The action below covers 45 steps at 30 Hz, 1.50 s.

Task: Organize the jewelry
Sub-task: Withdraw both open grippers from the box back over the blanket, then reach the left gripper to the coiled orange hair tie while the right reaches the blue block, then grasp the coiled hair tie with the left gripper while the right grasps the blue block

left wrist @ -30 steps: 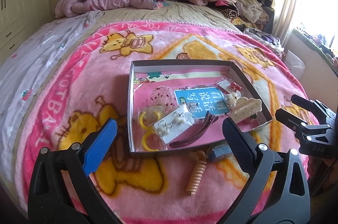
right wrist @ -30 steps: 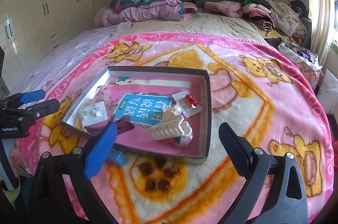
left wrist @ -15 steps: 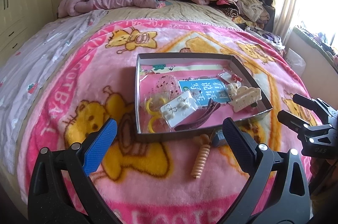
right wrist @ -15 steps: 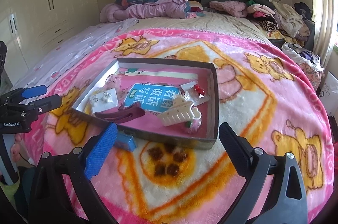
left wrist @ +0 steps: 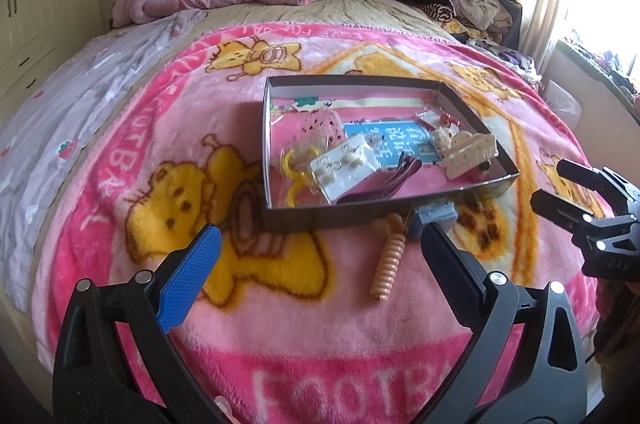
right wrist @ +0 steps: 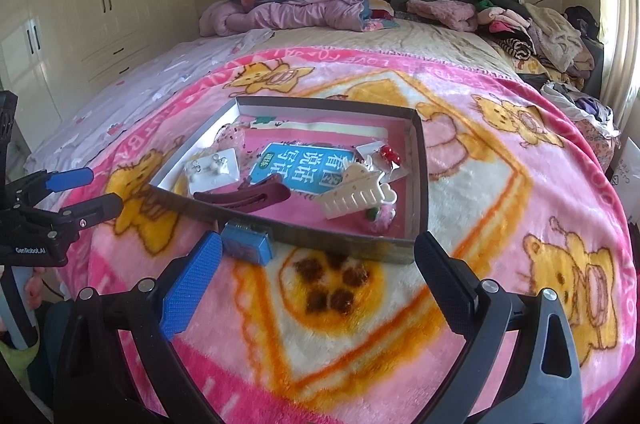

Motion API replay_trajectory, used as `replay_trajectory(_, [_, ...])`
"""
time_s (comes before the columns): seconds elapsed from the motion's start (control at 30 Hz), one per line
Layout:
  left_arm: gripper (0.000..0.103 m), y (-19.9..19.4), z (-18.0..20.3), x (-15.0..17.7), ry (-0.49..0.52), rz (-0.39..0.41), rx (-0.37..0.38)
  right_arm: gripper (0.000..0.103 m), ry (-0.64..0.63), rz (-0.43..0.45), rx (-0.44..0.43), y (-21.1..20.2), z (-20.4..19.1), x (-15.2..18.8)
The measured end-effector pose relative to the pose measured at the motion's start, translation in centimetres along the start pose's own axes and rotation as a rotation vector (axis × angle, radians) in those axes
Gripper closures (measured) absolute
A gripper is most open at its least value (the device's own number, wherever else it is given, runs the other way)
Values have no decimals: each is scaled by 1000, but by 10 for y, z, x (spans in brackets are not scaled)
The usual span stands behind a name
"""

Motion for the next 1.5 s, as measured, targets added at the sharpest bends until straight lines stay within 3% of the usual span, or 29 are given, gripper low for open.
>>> replay_trajectory(0.63, [14,13,12,46,19,-101,26,9,31,-54,-60,15,1,23])
replay_trajectory(0.8, [28,27,26,54,50,-138,62,9,45,-76,-78,25,2,28])
replay_trajectory(0.93, [55,48,37,61,64,-186,104,9,55,-89,-108,32,1,29])
replay_trajectory(1.1, [71,64,44,66,63,-216,142,9,53,-114,-151,44,-10,30])
replay_trajectory(1.17, [89,67,43,66,63,-217,149,9,56,-125,-172,51,-16,30])
replay_trajectory(1.5, [92,50,25,59,25,-189,154,27,57,-192,-208,84,-41,36])
Point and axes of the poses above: each gripper's, at about its wrist camera, not at the fingertips, and y roughly the way its jaws point, z to its right, x to its underside, the point moved 5 cm from there along y, roughly the way its jaws point, and after that the axes turned 11 degrees about z, right-handed, at the moved point
